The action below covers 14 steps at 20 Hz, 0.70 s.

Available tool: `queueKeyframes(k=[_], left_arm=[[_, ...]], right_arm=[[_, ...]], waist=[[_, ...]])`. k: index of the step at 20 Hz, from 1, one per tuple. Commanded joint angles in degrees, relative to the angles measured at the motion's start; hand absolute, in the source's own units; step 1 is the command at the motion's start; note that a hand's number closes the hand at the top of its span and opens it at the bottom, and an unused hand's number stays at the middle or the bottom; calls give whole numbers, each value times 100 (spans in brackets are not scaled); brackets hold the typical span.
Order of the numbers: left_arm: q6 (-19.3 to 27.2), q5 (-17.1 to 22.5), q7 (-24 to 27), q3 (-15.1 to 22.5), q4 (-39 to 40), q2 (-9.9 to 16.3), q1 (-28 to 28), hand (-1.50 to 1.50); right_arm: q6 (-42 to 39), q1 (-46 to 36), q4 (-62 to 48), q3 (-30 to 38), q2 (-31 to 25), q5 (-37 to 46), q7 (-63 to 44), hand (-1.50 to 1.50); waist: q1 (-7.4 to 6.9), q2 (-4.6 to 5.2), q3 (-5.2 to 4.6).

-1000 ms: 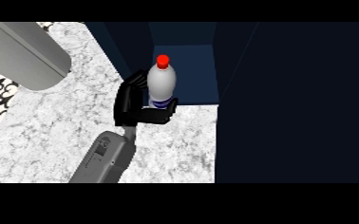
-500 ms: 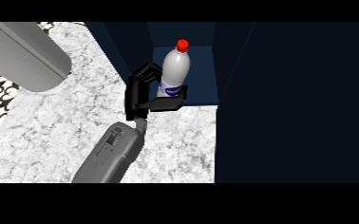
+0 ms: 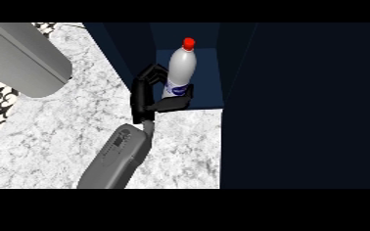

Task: Pick up the bottled water, place it into the cabinet and close the cabinet

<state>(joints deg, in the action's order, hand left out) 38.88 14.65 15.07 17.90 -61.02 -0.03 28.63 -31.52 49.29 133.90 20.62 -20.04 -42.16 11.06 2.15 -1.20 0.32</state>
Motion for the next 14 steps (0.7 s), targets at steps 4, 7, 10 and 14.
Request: queueKeyframes(k=[4, 7, 10, 14], left_arm=[[-669, 215, -23, -655, 1867, 10, 1749, 150], [-513, 240, 441, -705, 2535, 5, 2078, 150], [-697, 144, 466, -935, 3150, 149, 2539, 150], [-497, 58, 688, -907, 3802, 5, 2903, -150]], right_arm=[[140, 50, 444, 238, -112, -613, -239, -150], [-108, 92, 437, 312, -221, -734, -88, -150], [185, -21, 564, 21, -60, -450, -207, -150], [-36, 114, 523, 112, -163, -553, -208, -150]], waist=[[90, 189, -43], [237, 229, -47], [171, 247, -46], [253, 236, -44]])
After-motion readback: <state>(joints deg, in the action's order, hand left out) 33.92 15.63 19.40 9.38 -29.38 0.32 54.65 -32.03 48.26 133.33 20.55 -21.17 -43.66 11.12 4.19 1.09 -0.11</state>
